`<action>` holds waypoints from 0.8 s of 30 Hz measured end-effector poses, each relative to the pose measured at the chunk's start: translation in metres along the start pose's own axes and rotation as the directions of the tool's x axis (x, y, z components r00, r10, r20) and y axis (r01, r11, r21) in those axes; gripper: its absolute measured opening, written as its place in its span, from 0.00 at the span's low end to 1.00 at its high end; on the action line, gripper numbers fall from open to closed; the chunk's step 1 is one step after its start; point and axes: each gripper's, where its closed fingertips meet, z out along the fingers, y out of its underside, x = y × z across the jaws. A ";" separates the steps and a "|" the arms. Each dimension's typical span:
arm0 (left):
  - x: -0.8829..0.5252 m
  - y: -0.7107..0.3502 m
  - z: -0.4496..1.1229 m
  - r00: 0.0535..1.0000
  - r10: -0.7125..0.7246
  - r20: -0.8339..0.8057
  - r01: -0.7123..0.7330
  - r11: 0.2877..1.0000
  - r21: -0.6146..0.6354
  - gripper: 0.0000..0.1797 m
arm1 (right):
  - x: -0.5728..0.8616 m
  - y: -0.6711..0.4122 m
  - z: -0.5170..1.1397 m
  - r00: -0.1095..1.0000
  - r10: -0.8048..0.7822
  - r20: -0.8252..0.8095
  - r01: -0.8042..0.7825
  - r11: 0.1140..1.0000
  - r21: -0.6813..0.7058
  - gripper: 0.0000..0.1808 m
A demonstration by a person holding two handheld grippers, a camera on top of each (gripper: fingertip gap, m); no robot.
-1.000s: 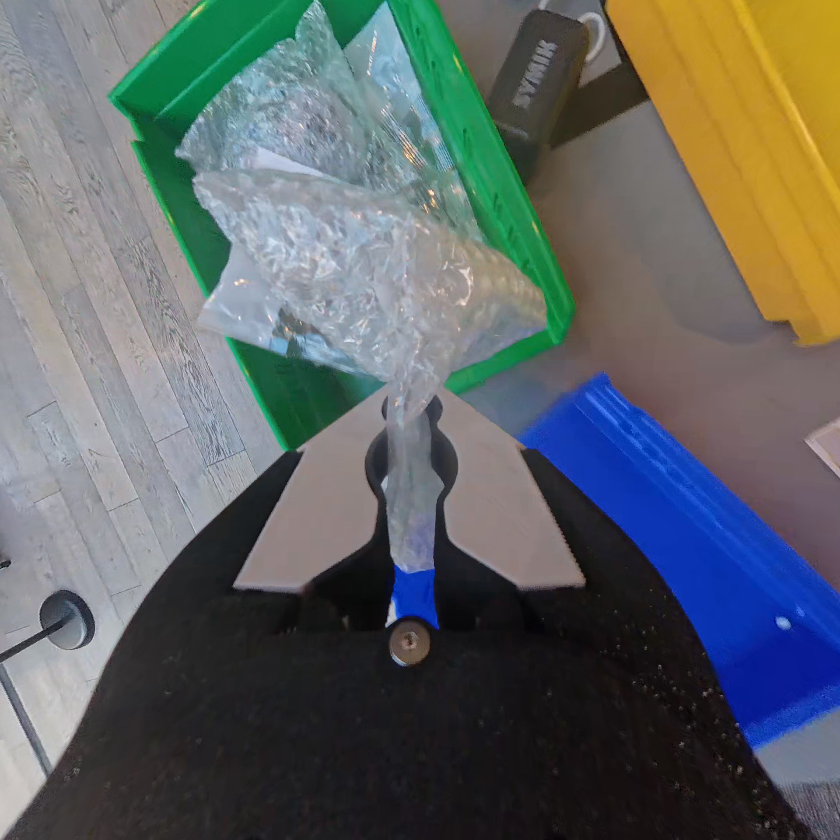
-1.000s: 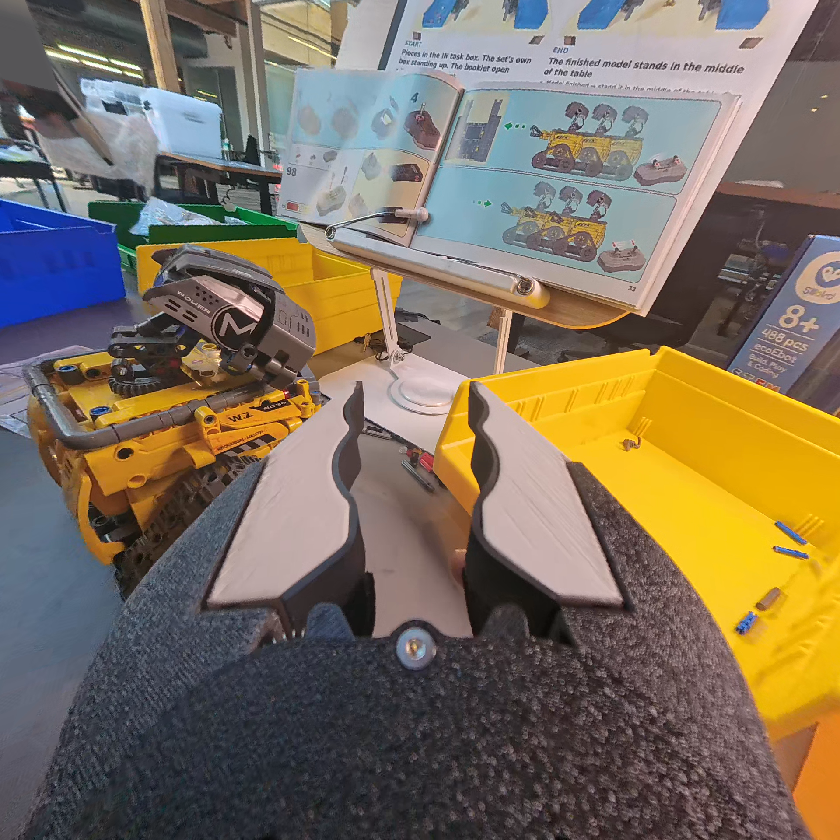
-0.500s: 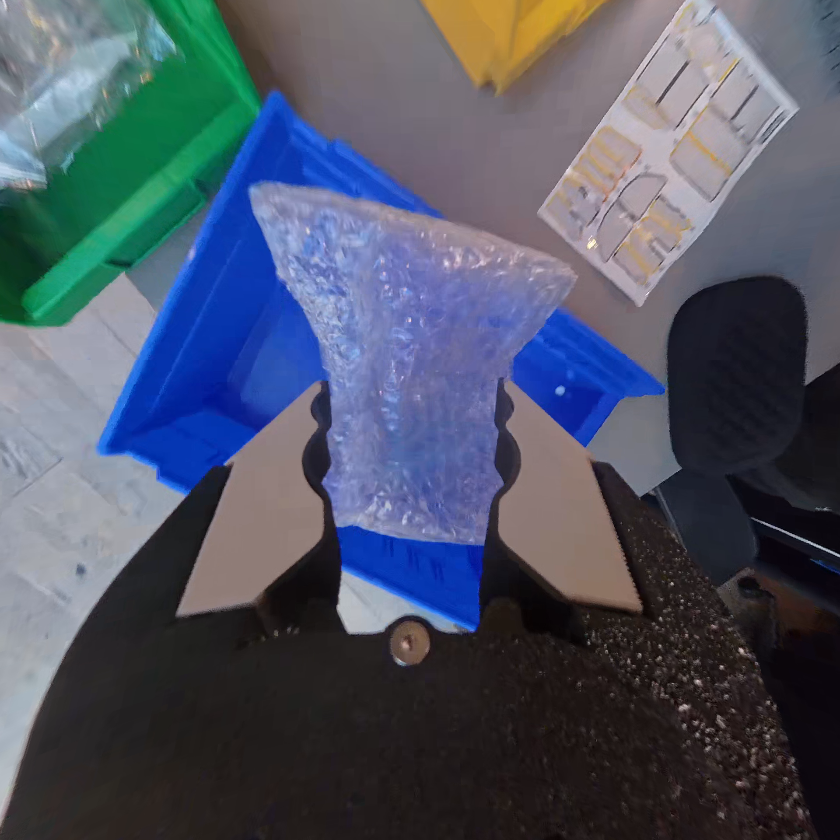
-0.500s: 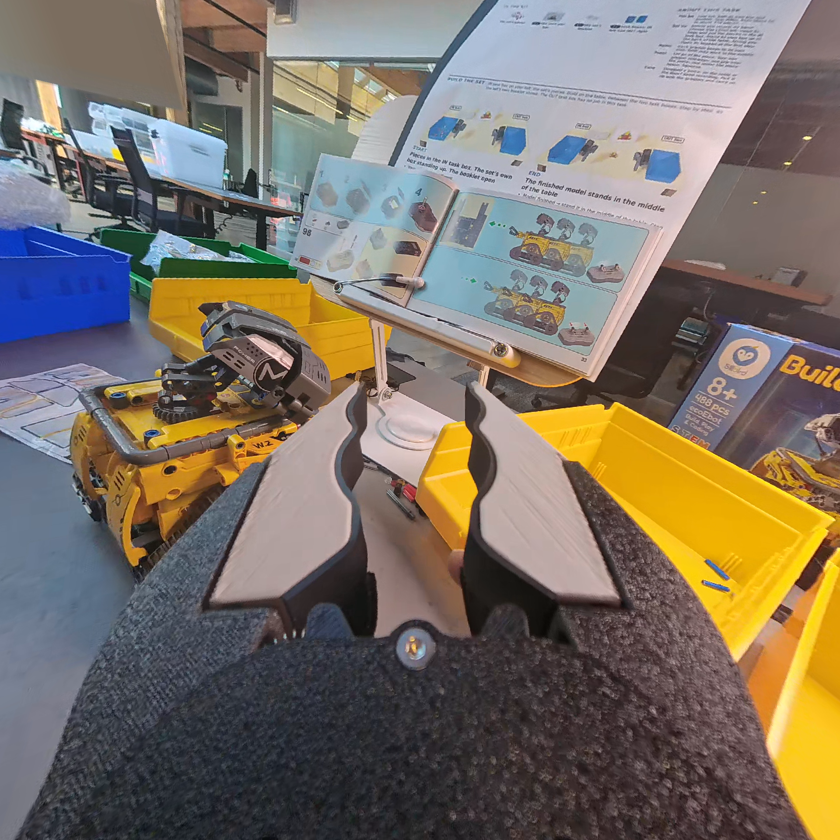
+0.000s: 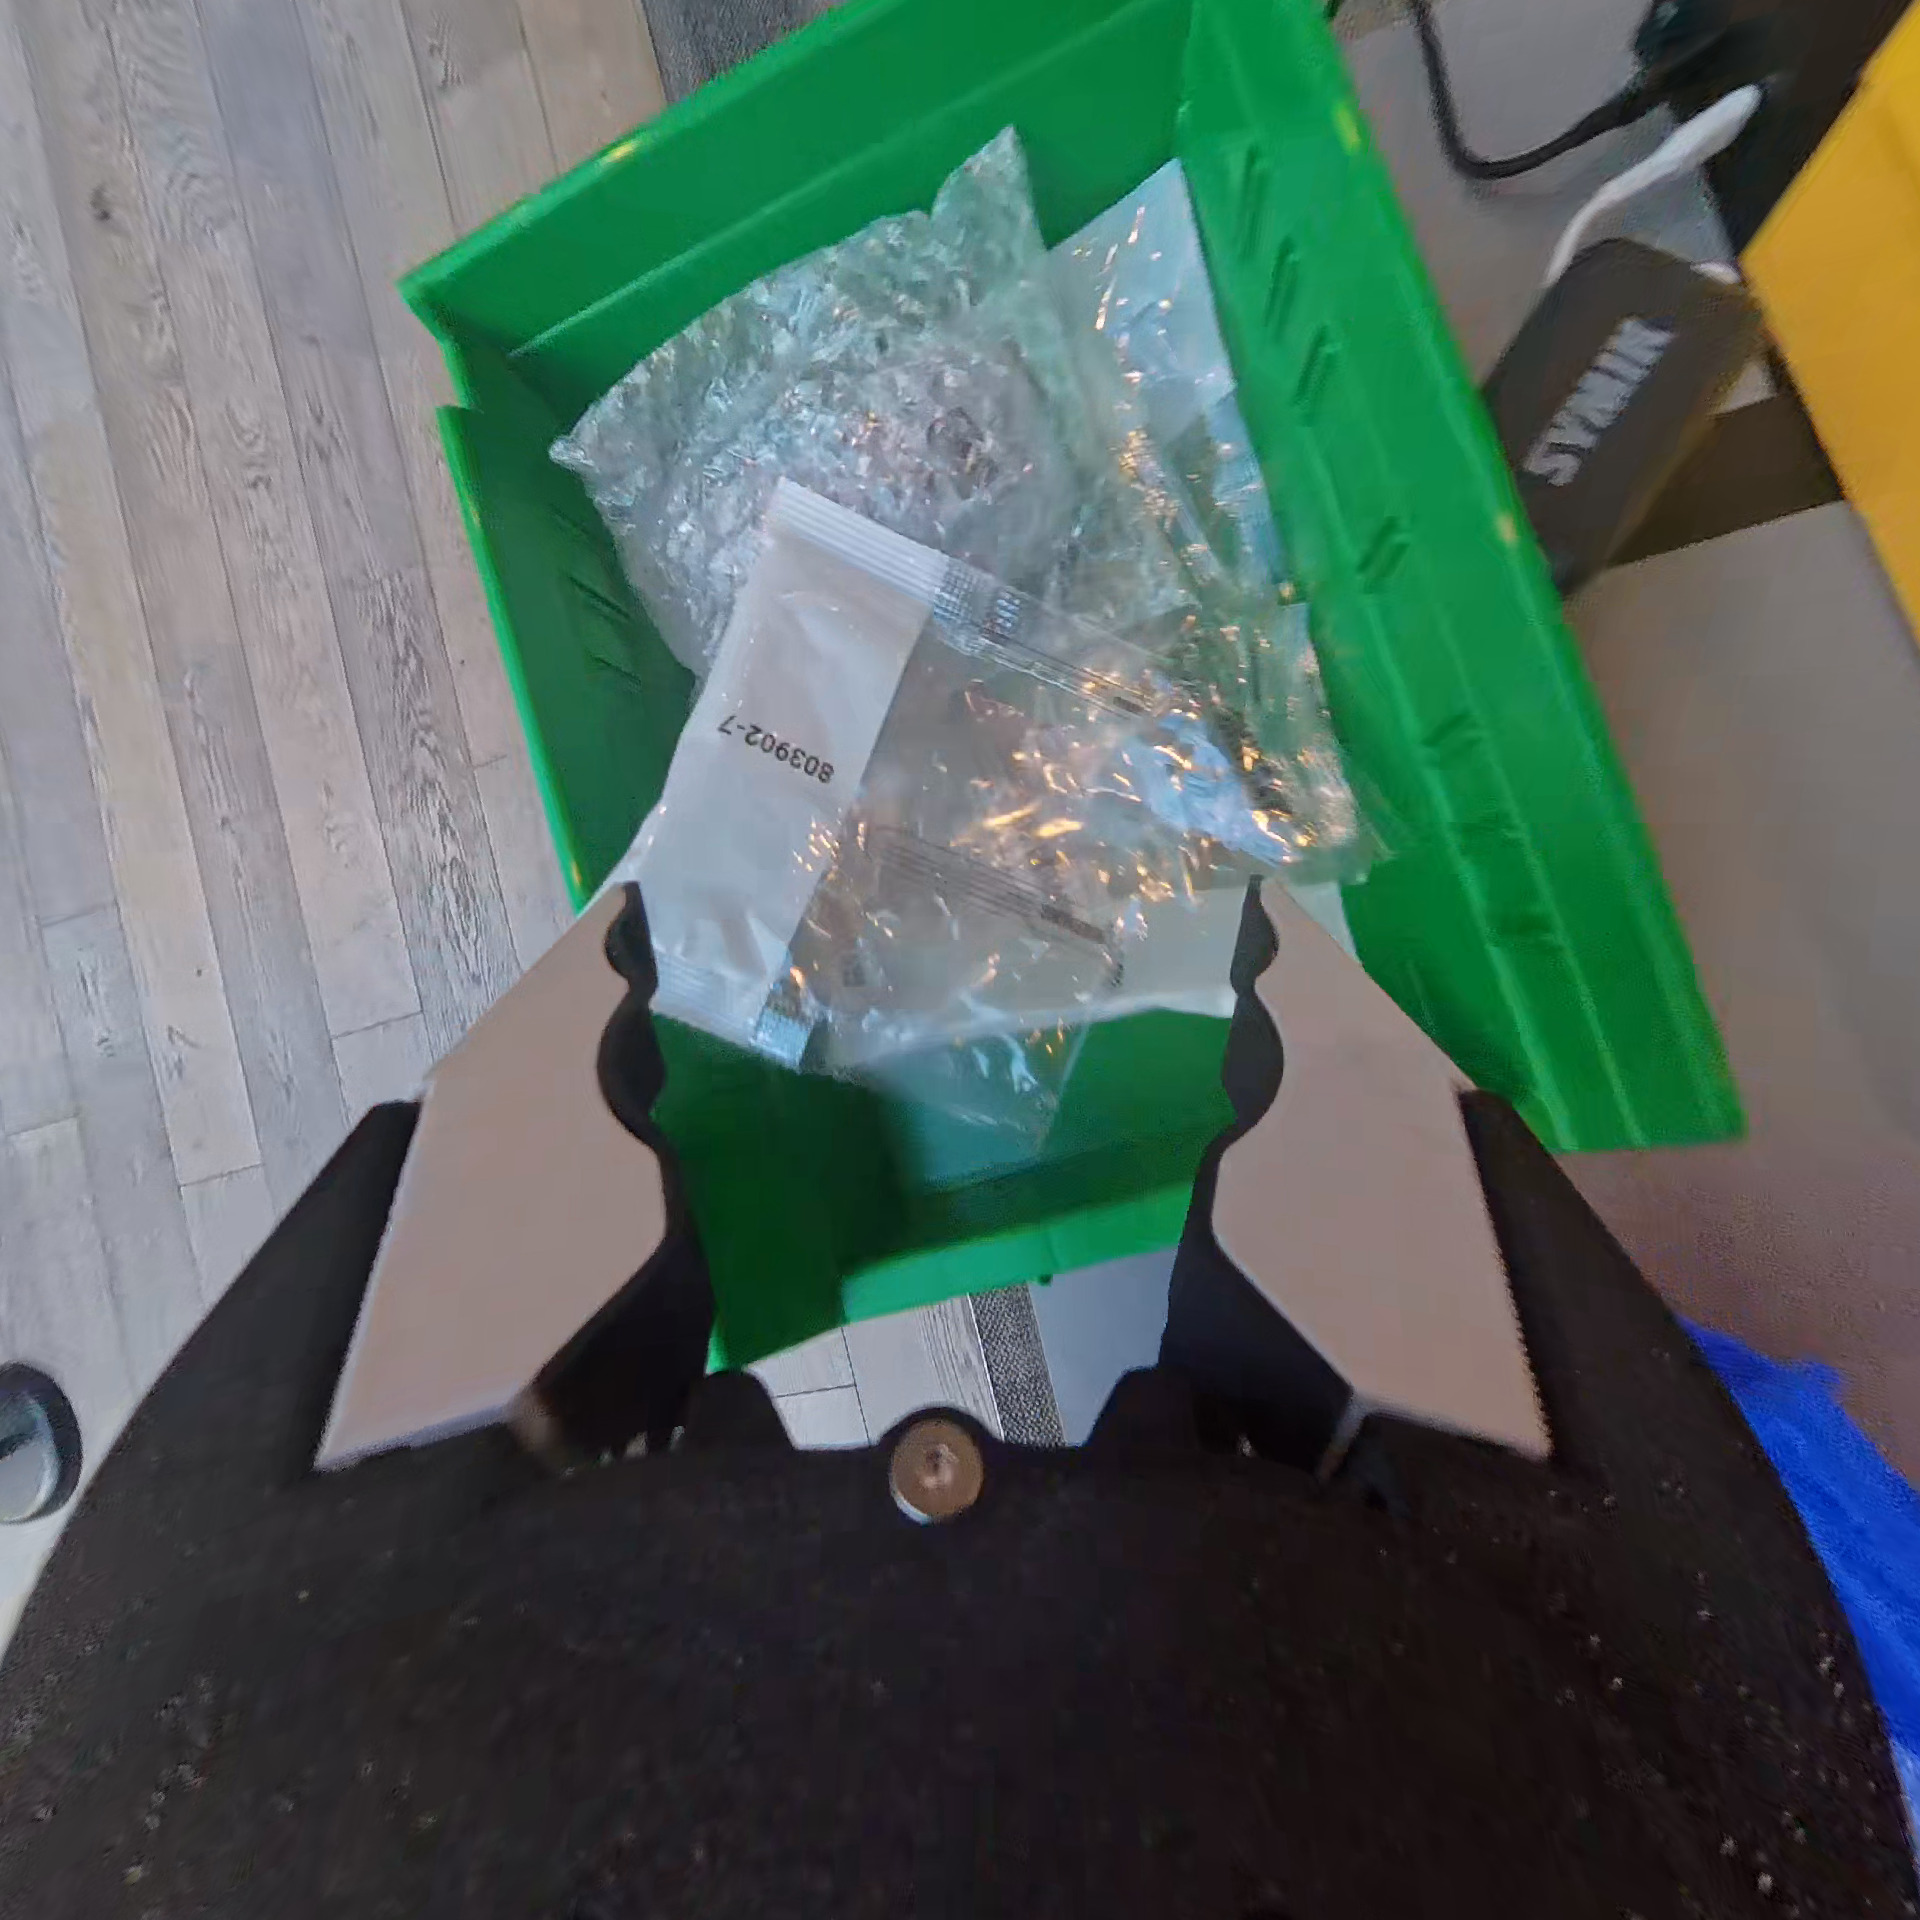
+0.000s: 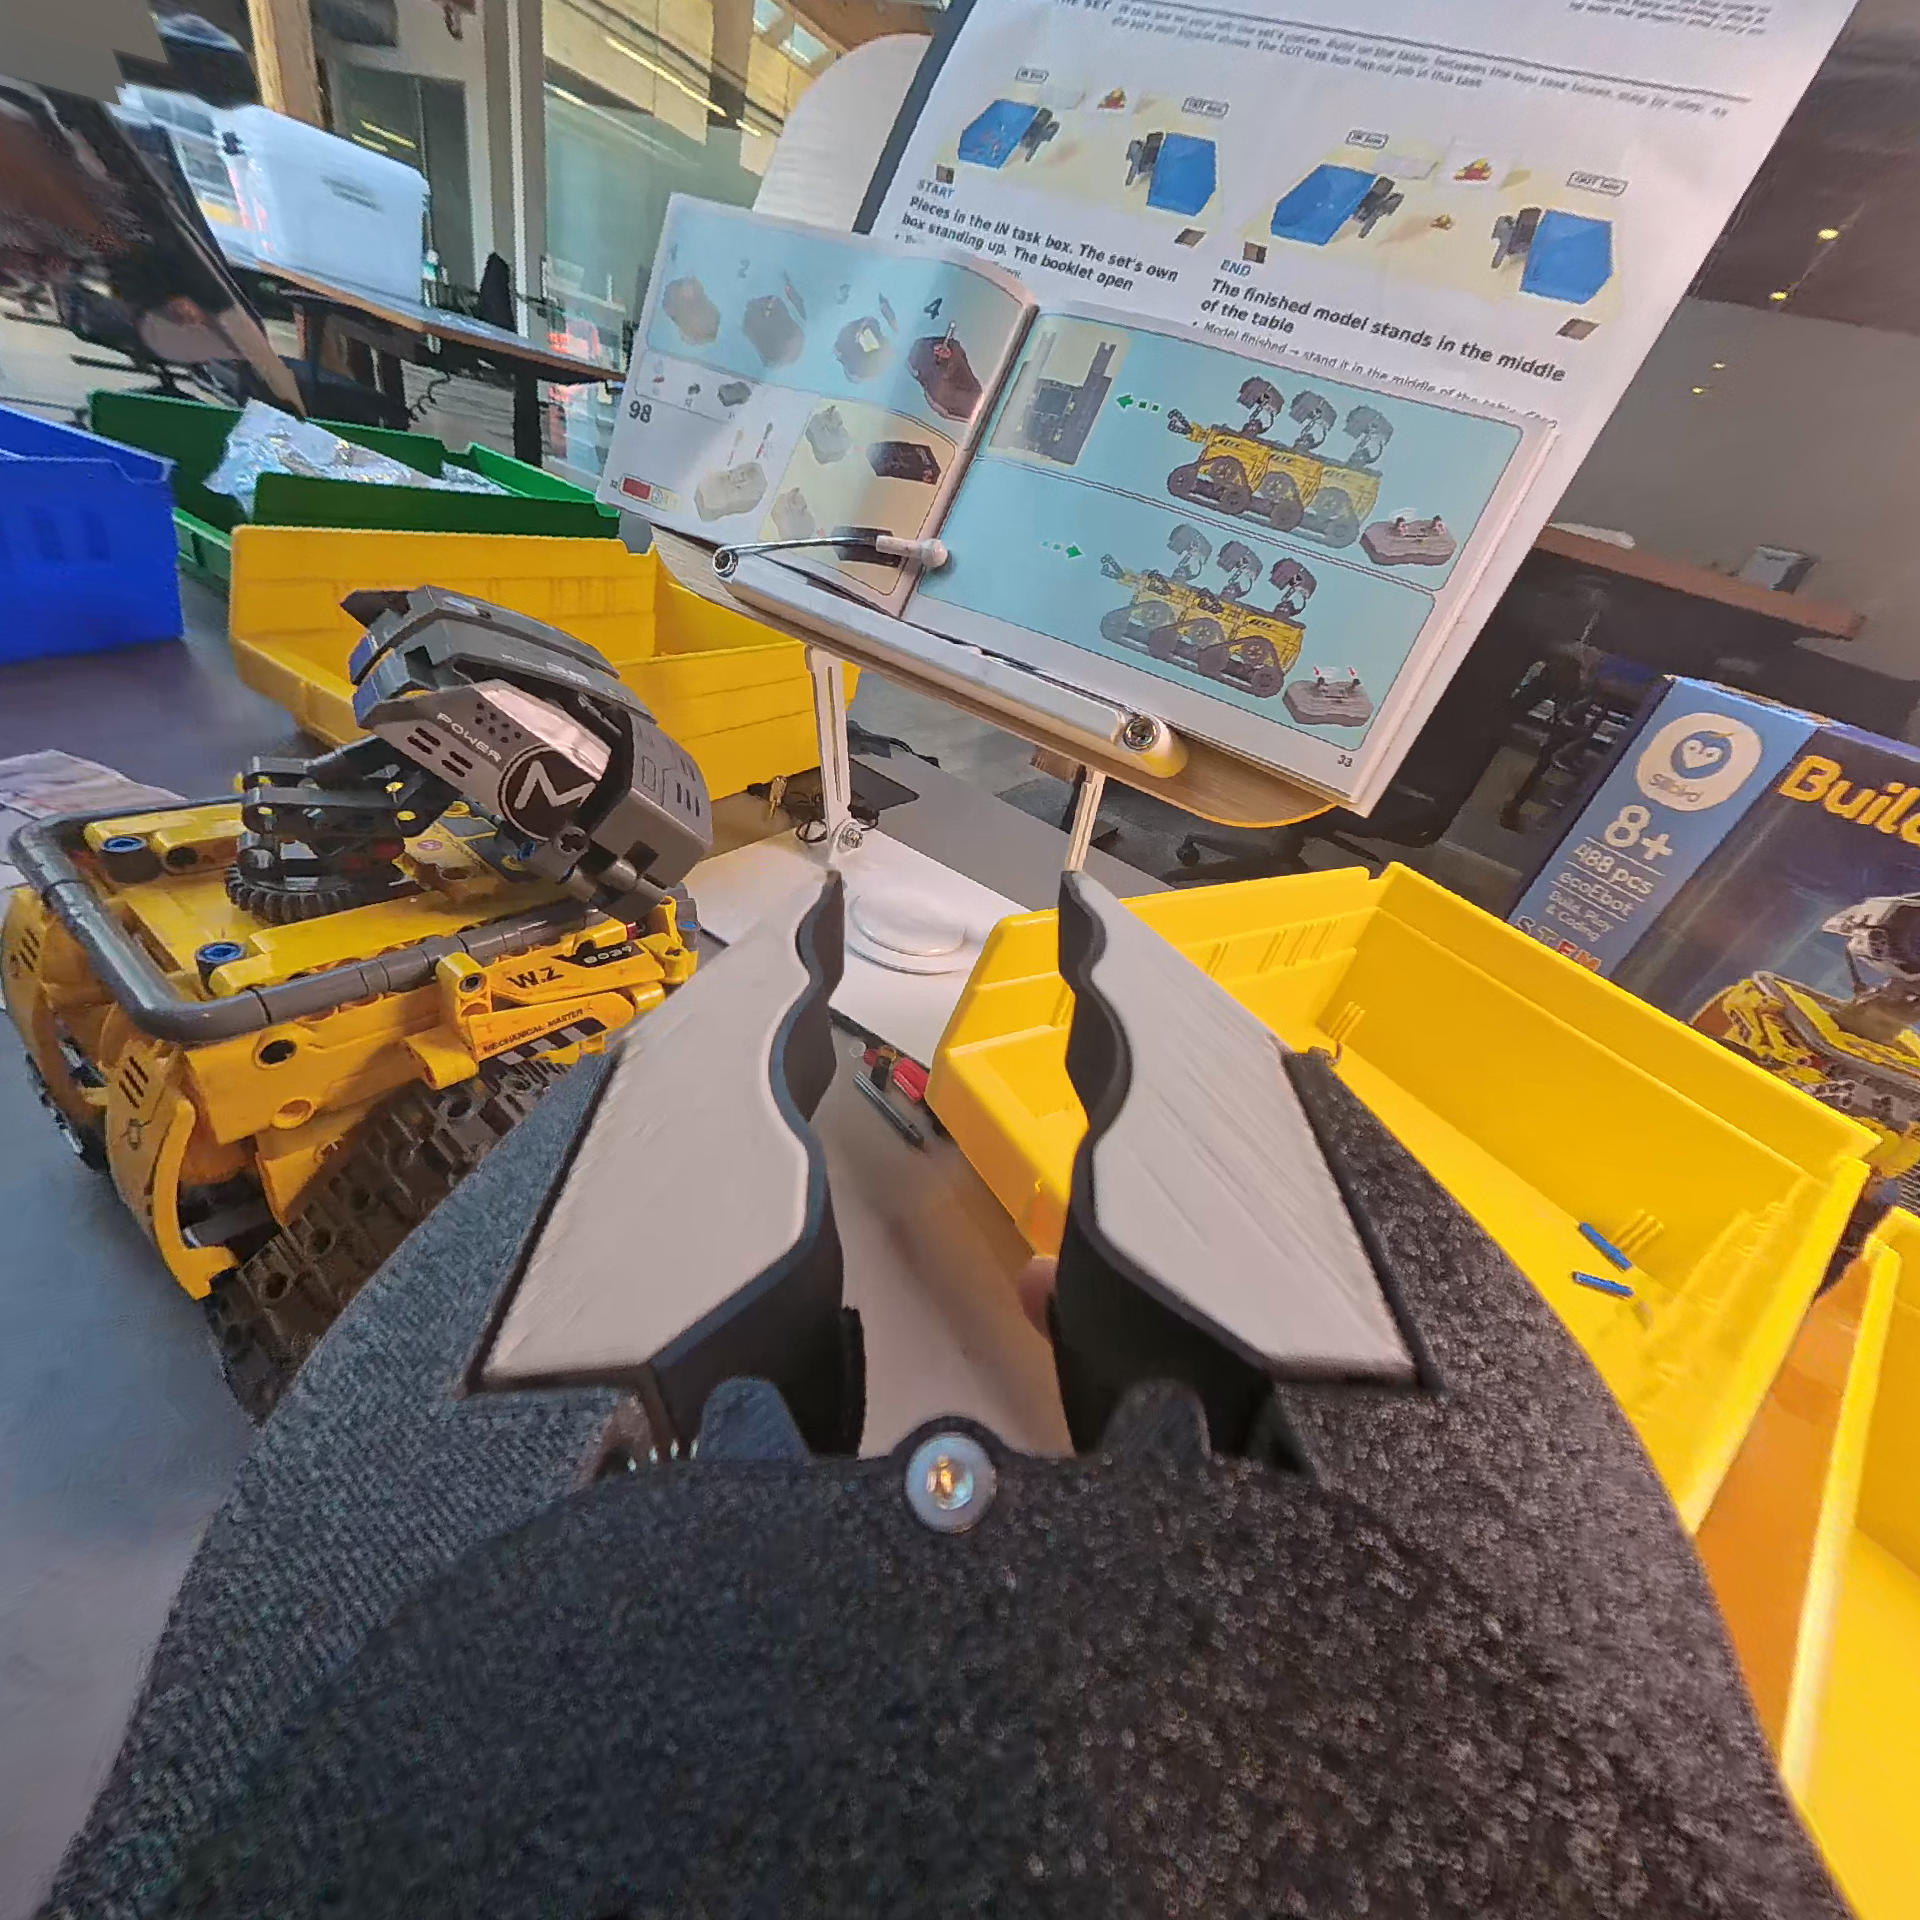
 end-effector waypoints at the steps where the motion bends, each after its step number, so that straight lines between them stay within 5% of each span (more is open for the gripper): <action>1: -0.006 0.001 0.019 1.000 -0.010 0.020 0.010 1.000 -0.029 0.62 | 0.000 0.002 0.001 1.000 -0.010 -0.004 0.010 1.000 -0.012 0.23; 5: -0.013 0.024 0.073 0.998 0.010 0.056 0.000 0.984 -0.179 0.57 | 0.003 0.009 0.003 1.000 -0.016 -0.020 0.015 0.999 -0.048 0.23; 8: 0.002 0.034 0.081 0.997 0.073 0.013 -0.068 0.968 -0.241 0.15 | 0.005 0.014 0.003 1.000 -0.016 -0.022 0.014 0.998 -0.060 0.23; 10: 0.005 0.025 0.068 0.995 0.100 0.024 -0.093 0.974 -0.207 0.06 | 0.006 0.015 0.004 1.000 -0.010 -0.018 0.009 0.998 -0.057 0.23; 18: 0.025 0.011 -0.082 0.984 0.173 -0.040 -0.175 0.983 -0.055 0.03 | 0.005 0.006 -0.004 1.000 -0.022 0.000 0.022 1.000 -0.020 0.22; 24: 0.089 0.114 -0.153 0.929 0.236 -0.286 -0.318 0.904 -0.286 0.10 | 0.010 -0.001 -0.010 1.000 0.026 0.000 -0.026 0.999 0.034 0.22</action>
